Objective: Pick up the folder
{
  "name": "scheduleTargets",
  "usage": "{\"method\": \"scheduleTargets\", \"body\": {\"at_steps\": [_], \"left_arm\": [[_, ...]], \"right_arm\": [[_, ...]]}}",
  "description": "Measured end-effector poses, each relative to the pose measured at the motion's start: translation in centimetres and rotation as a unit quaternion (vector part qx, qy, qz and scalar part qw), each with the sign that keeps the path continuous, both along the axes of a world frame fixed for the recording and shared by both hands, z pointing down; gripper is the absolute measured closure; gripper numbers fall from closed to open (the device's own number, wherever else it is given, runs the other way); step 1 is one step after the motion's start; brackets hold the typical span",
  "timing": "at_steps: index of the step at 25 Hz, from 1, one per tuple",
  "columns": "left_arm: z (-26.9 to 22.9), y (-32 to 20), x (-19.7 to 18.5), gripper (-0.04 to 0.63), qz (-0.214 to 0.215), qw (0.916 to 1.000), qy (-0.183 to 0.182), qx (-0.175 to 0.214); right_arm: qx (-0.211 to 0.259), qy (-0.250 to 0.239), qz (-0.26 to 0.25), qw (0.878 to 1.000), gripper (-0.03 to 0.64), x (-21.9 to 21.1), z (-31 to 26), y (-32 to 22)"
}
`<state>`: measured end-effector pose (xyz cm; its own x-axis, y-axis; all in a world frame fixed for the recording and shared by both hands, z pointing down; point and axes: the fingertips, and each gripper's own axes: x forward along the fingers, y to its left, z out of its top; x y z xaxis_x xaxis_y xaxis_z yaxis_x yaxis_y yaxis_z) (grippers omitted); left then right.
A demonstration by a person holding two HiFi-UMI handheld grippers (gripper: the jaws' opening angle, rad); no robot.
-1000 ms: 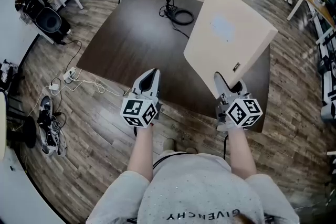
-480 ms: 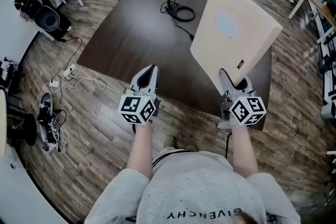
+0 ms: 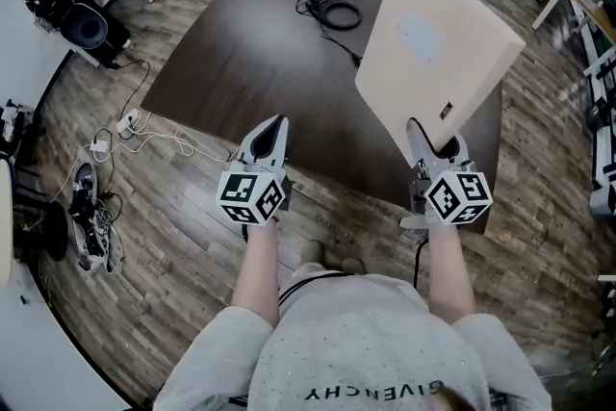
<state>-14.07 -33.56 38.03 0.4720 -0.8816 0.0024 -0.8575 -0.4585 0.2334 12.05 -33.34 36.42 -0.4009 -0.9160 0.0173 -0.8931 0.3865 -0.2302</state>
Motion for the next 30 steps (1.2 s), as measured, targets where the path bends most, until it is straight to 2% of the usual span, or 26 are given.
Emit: {"method": "scheduleTargets", "body": {"at_steps": [30], "left_arm": [[0.4,0.6,-1.2,0.595,0.006,0.9999,0.004,-0.008]], "right_arm": [[0.0,0.003,0.011,1.0,0.359,-1.2,0.0,1.1]]}}
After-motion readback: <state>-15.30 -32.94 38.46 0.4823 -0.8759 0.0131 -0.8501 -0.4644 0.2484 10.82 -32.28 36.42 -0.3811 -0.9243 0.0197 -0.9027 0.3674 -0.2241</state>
